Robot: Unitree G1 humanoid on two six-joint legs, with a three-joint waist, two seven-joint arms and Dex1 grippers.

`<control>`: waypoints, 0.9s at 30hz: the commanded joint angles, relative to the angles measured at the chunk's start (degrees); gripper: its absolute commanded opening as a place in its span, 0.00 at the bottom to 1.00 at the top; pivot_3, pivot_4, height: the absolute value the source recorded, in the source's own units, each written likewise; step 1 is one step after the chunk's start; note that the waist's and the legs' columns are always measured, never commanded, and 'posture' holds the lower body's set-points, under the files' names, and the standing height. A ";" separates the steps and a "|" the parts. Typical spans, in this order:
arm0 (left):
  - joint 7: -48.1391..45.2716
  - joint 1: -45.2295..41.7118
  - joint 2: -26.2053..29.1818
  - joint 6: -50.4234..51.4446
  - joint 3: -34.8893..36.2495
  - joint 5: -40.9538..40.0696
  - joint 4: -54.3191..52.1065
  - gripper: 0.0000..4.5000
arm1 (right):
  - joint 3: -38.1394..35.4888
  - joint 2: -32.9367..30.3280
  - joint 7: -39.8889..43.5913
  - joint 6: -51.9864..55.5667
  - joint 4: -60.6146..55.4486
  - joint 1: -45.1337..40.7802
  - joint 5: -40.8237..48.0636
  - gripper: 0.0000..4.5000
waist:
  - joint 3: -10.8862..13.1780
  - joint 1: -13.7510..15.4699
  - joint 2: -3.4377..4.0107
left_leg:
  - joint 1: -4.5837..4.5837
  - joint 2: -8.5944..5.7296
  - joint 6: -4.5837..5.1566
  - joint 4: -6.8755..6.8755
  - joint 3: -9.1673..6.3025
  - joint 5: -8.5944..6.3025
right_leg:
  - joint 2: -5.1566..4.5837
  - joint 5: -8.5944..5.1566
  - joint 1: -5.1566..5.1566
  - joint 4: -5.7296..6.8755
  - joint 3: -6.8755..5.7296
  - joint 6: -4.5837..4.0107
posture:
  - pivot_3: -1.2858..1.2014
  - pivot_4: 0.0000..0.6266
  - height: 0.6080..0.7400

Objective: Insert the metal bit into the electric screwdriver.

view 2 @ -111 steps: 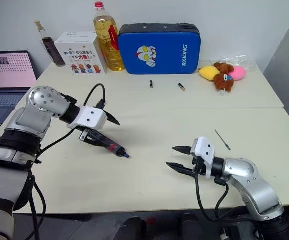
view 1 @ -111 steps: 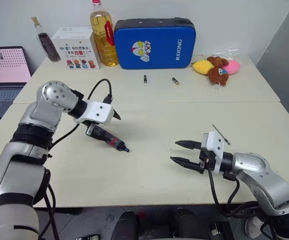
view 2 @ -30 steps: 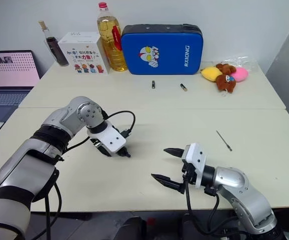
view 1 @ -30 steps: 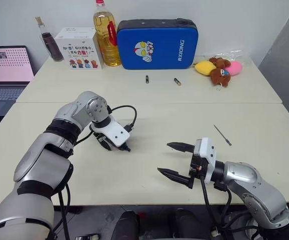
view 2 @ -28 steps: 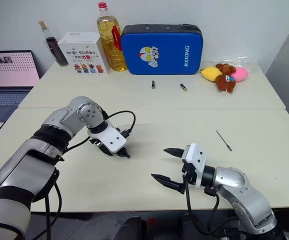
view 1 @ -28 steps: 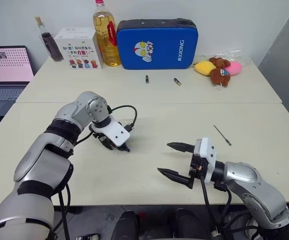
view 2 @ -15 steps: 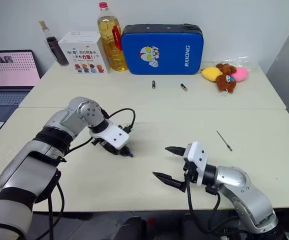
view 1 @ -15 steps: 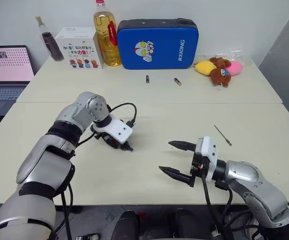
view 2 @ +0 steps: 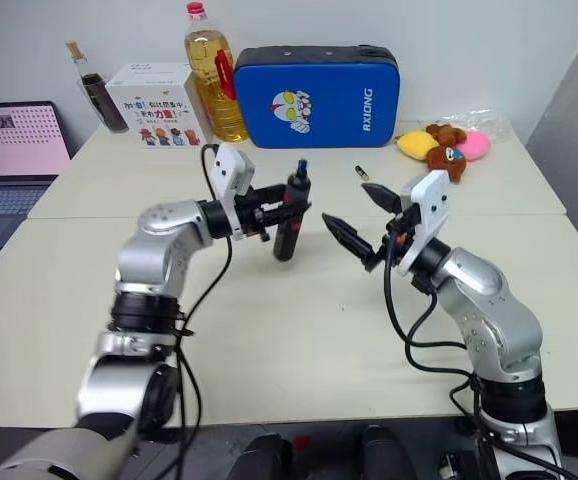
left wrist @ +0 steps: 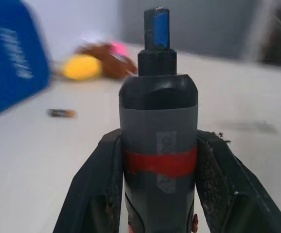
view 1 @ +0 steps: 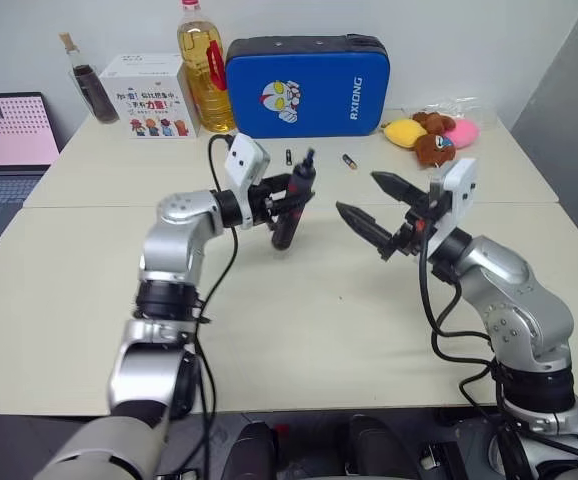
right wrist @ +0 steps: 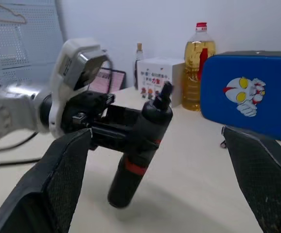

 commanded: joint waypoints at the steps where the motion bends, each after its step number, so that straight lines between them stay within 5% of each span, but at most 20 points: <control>1: 9.60 4.35 -4.93 -6.15 0.35 -0.61 -5.44 0.37 | -0.52 0.05 -0.57 -1.65 0.13 -1.49 -1.41 1.00 | 0.00 0.02 0.00 | -0.02 -0.02 0.00 -0.02 0.02 0.00 | -0.01 0.00 0.00 -0.04 0.00 0.00 | 0.52 0.24 1.00; 7: 19.05 11.10 -10.93 -11.93 -1.05 -0.12 -7.01 0.37 | 1.89 -1.01 0.36 -1.13 -0.66 -1.04 -3.44 1.00 | 0.00 0.55 0.00 | -0.05 -0.07 0.00 0.00 0.04 0.00 | -0.11 0.02 0.00 -0.05 0.01 0.03 | 0.52 0.24 1.00; 14: 19.19 21.00 -9.14 -12.17 -5.37 0.69 -14.23 0.37 | 2.64 -1.86 -2.20 0.74 0.45 -0.78 -6.59 1.00 | -0.06 0.71 0.04 | 0.05 -0.05 0.00 -0.05 0.09 0.00 | -0.06 0.02 0.02 -0.03 0.05 0.02 | 0.52 0.24 1.00; 22: 21.73 22.25 -9.04 -11.65 -7.15 0.13 -15.93 0.37 | 1.08 -15.53 1.10 4.70 11.83 -2.66 -14.18 1.00 | -0.08 1.56 0.05 | 0.09 -0.24 0.00 -0.01 0.15 0.00 | -0.12 0.03 0.10 -0.09 0.05 0.03 | 0.52 0.24 1.00; 27: 23.53 20.11 -9.87 -14.20 -7.54 0.52 -12.06 0.37 | 5.41 -24.82 12.86 4.77 25.74 -7.54 -17.37 1.00 | -0.10 1.20 0.10 | 0.16 -0.44 0.02 -0.07 0.15 -0.01 | -0.10 0.02 0.10 -0.08 0.10 0.02 | 0.52 0.24 1.00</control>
